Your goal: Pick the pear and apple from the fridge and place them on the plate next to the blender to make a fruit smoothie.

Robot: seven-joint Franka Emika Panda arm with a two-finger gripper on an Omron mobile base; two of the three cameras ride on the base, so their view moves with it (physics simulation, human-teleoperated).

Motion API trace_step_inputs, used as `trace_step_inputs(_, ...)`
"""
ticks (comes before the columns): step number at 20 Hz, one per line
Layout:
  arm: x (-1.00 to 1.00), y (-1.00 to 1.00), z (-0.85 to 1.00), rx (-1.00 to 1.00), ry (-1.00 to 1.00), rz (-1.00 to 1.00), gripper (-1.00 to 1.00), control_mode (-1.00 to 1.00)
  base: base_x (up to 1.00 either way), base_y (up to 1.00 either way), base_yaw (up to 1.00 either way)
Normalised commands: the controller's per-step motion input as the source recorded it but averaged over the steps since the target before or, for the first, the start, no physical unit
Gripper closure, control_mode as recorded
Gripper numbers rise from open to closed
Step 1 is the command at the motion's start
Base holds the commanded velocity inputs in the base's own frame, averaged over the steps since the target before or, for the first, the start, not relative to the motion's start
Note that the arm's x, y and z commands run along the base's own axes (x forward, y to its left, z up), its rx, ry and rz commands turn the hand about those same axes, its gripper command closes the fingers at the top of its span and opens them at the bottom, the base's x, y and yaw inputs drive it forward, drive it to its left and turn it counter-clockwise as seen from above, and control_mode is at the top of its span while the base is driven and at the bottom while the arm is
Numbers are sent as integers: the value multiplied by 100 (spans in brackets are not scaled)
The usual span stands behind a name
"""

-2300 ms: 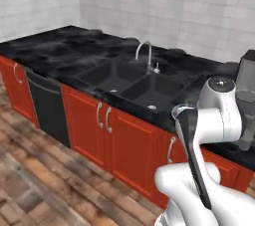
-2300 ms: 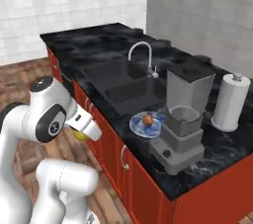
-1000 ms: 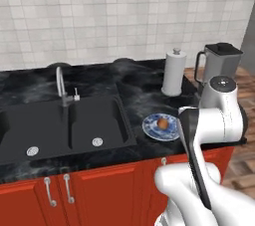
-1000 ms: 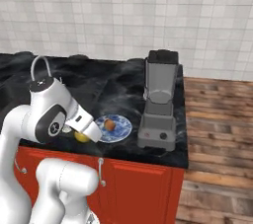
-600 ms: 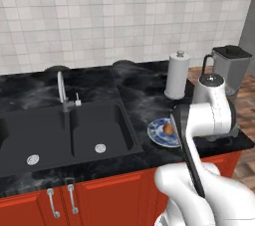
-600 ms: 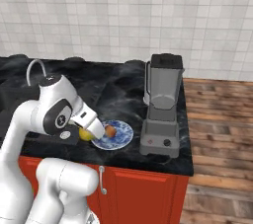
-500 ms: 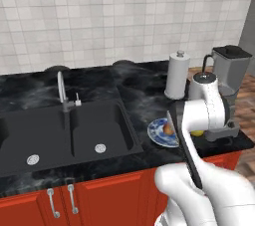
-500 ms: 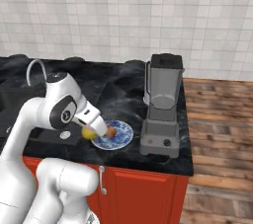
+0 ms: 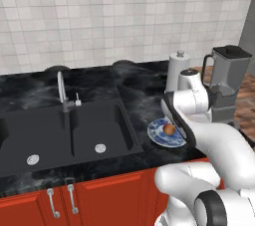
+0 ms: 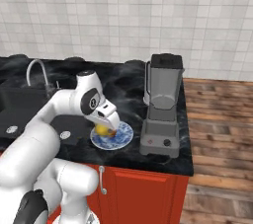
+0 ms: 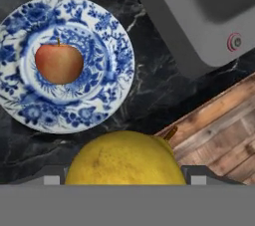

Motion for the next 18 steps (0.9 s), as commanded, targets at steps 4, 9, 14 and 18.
trace_step_inputs(4, 15, 0, -52, 6, -10, 3, 100, -100, 0, 0, 0)
trace_step_inputs(9, 4, 0, -46, 1, -16, 0, 100, -100, 0, 0, 0)
trace_step_inputs(14, 3, 0, -35, 0, -9, 0, 100, -100, 0, 0, 0)
trace_step_inputs(18, 26, 0, -15, 0, 0, 0, 100, -100, 0, 0, 0)
